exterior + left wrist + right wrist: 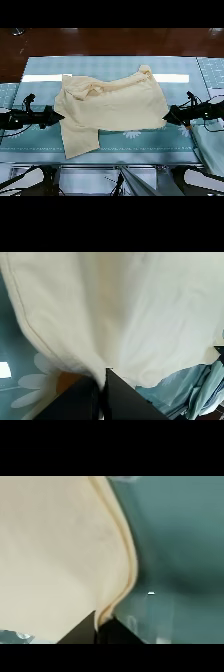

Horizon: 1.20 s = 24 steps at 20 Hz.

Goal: Fold the shirts.

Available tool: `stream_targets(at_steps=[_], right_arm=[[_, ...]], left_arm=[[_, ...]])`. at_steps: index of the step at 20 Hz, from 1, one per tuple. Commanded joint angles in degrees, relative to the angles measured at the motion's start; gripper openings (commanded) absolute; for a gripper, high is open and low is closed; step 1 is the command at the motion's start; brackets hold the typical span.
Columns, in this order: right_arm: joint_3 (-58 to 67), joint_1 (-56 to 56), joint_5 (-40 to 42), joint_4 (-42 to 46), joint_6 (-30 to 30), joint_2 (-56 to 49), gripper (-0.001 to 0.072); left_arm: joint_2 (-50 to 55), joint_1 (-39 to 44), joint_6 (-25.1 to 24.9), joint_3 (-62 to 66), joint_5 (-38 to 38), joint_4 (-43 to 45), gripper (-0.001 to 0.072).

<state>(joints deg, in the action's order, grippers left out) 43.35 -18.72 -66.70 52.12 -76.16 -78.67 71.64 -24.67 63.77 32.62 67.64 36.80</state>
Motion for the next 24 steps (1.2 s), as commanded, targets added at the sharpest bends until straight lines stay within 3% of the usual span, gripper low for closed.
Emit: stream_targets(at_steps=[1, 4, 7, 10, 12, 15, 19, 21, 24], right_arm=[[6.9, 3.7, -5.5, -4.5, 4.4, -0.9, 0.0024], [24.8, 3.7, -9.2, -3.9, 0.5, 1.5, 0.0023], [48.6, 3.7, -9.1, -3.3, -2.2, 4.0, 0.0023], [65.6, 3.4, -9.6, 1.6, -3.2, 9.4, 0.0023], [69.5, 3.4, -8.0, 2.5, -3.1, 16.1, 0.0023], [69.6, 3.4, -9.4, 7.1, -3.2, 27.2, 0.0023], [69.6, 3.6, -11.5, 12.7, -5.0, 38.6, 0.0023], [69.6, 3.6, -13.7, 16.1, -6.4, 42.6, 0.0023], [69.6, 3.6, -17.2, 18.7, -8.1, 45.7, 0.0023]], left_arm=[[-0.3, 0.4, 0.3, 1.6, 4.5, -5.5, 0.0020], [-5.4, 0.4, 0.1, 11.0, 5.7, -17.0, 0.0019], [-13.0, 0.4, 0.1, 26.8, -1.3, -32.1, 0.0019], [-18.8, -0.6, 0.7, 46.3, -6.4, -32.0, 0.0018], [-22.5, -1.9, 4.4, 59.0, -6.3, -22.5, 0.0019], [-30.3, -2.2, 14.3, 68.7, -6.0, -2.9, 0.0019], [-43.4, -2.0, 14.6, 69.5, -3.8, 19.5, 0.0019], [-47.7, 1.4, 19.5, 69.5, -2.1, 30.4, 0.0019], [-50.0, 9.4, 20.2, 69.5, 0.5, 37.6, 0.0019]])
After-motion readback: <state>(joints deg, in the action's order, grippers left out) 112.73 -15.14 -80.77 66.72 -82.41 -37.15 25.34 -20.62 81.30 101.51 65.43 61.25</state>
